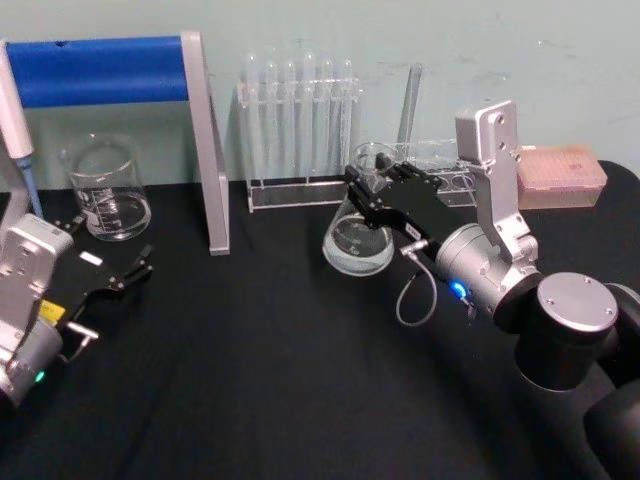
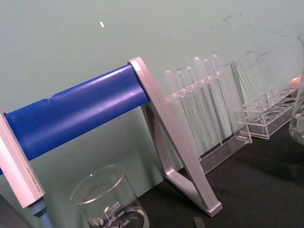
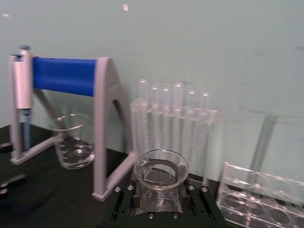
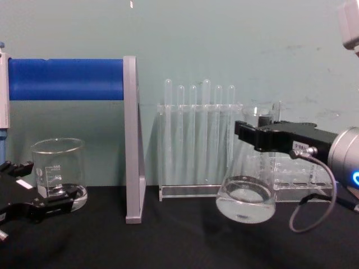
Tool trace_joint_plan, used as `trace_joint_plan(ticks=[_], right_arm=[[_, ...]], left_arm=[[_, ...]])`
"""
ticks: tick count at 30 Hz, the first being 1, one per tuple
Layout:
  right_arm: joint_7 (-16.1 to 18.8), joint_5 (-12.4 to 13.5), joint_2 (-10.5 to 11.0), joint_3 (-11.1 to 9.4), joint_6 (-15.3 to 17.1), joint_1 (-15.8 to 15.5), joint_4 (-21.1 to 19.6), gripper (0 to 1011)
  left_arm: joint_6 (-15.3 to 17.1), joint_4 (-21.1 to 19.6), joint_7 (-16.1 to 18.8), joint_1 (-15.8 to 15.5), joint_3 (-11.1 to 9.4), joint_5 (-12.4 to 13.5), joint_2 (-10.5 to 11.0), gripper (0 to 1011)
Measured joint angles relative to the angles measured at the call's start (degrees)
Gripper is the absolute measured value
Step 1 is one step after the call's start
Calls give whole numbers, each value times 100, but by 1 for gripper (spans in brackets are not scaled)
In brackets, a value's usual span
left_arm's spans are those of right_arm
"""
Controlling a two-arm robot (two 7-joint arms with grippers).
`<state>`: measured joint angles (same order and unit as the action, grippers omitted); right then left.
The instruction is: Grasp the erlenmeyer flask with one hand, shake it three times, then place it back.
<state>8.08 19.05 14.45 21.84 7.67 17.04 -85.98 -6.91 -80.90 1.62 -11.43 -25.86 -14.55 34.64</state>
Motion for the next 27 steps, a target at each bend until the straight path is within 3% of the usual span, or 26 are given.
trace_joint_plan(ticks=[14,27], right_arm=[[1000,85,261,73,-18,-170,-362,453],[1985,400,759,423,-187,-242,-689,453]], left_arm=[[0,0,0,0,0,0,0,1001],[0,0,0,0,0,0,0,1001]])
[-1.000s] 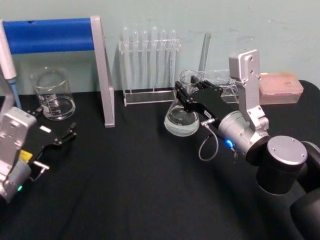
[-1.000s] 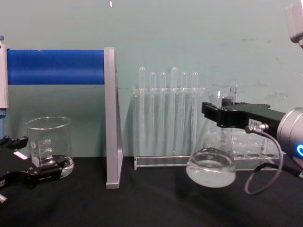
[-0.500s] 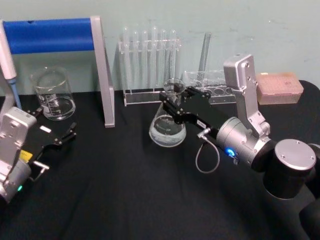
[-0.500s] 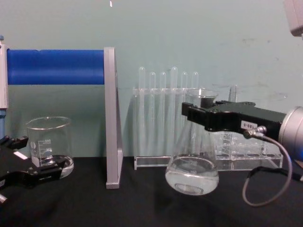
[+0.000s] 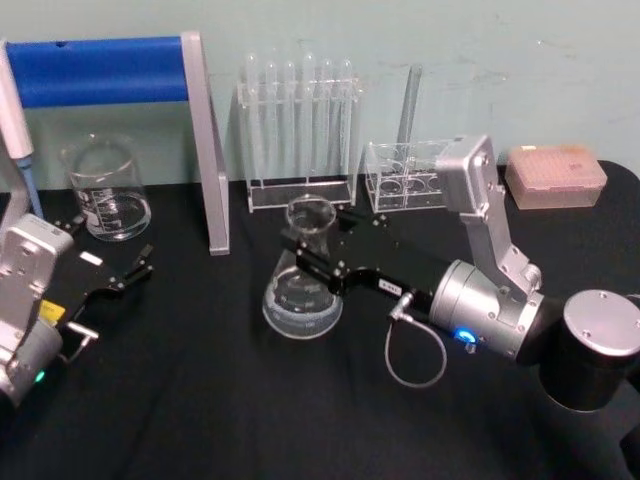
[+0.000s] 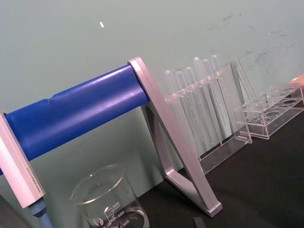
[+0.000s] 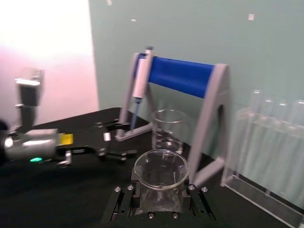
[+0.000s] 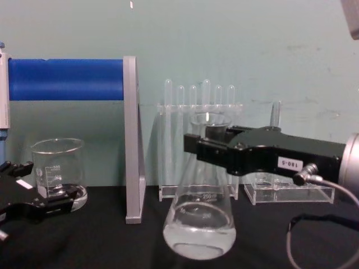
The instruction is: Grasp the erlenmeyer flask with one hand, shake it three times, then place it back.
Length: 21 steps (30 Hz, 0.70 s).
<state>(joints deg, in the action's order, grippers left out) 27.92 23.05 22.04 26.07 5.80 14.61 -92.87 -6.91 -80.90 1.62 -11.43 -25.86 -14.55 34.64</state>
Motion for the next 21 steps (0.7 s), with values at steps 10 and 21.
trace_joint_plan(ticks=[10,21], right_arm=[[261,147,215,194,-119,13,-90,453],[216,246,310,303,-157,53,-114,453]], left_arm=[[0,0,0,0,0,0,0,1001],[0,0,0,0,0,0,0,1001]])
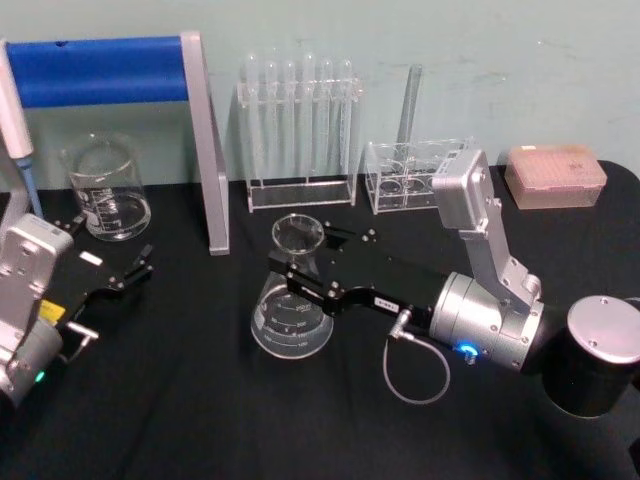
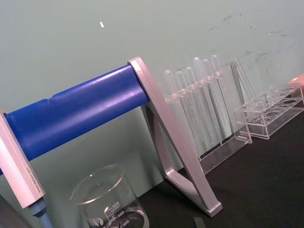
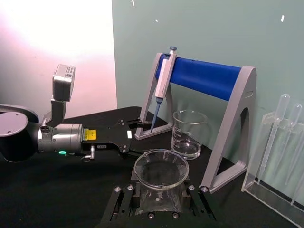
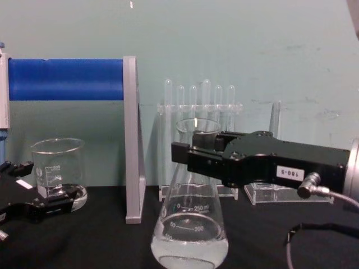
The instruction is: Grasp the erlenmeyer flask with one hand, shake it three times, then place it back.
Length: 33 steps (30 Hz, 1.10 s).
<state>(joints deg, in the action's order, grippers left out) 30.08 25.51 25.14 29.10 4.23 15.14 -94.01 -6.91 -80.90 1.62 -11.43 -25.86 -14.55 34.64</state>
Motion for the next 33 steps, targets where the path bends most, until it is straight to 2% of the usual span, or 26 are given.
trace_joint_plan(ticks=[7,19,33], right_arm=[[-33,14,11,43,-41,47,50,453],[-5,-39,-82,144,-200,143,461,453],[-21,-88,-202,161,-274,126,810,453]], left_arm=[[0,0,0,0,0,0,0,1001],[0,0,0,0,0,0,0,1001],[0,0,0,0,0,0,0,1001]])
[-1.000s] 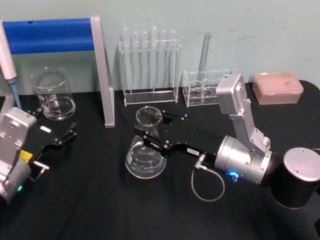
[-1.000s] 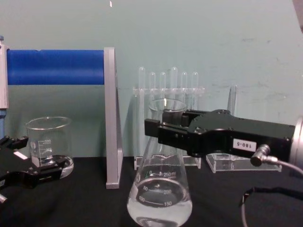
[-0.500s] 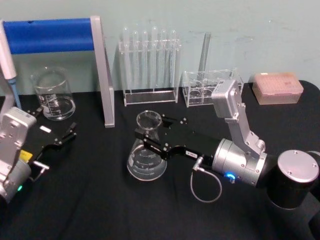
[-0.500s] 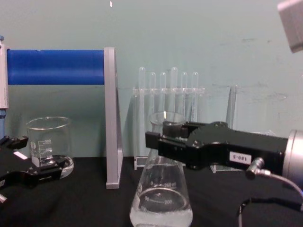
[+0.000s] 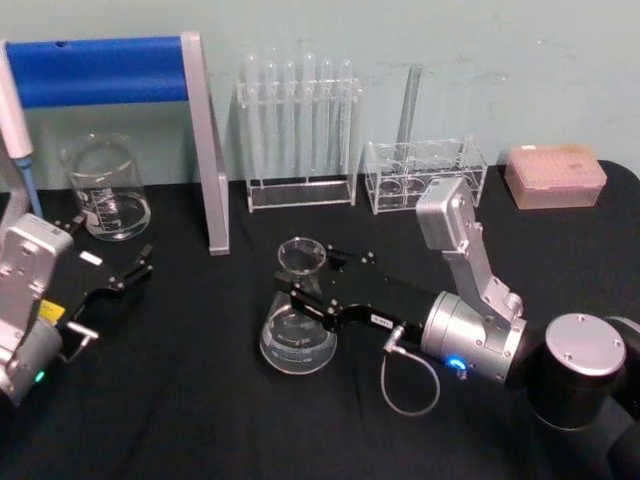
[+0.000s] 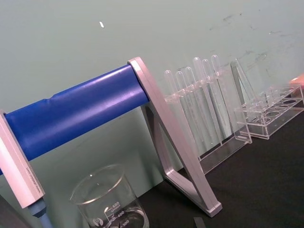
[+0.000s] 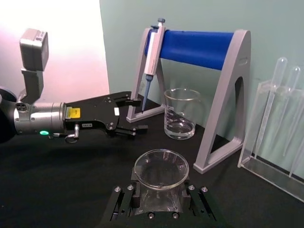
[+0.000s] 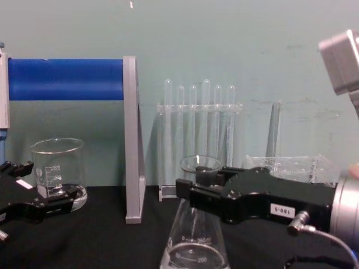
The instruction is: Grasp the erlenmeyer flask with one hand, shake it three times, then place it back.
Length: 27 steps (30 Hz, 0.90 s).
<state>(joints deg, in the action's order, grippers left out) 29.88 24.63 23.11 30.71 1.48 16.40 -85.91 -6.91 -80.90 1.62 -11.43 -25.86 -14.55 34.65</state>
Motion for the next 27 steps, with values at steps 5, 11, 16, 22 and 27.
trace_joint_plan(ticks=[5,11,16,22,27], right_arm=[[-5,-8,-34,-3,1,-5,102,453],[-6,-14,-68,-4,25,-13,182,453],[-6,-15,-89,-5,55,-23,225,453],[0,-23,-99,4,84,-28,251,453],[6,-26,-101,7,92,-32,256,453]], left_arm=[[0,0,0,0,0,0,0,1001],[0,0,0,0,0,0,0,1001],[0,0,0,0,0,0,0,1001],[0,0,0,-1,0,0,0,1001],[0,0,0,0,0,0,0,1001]])
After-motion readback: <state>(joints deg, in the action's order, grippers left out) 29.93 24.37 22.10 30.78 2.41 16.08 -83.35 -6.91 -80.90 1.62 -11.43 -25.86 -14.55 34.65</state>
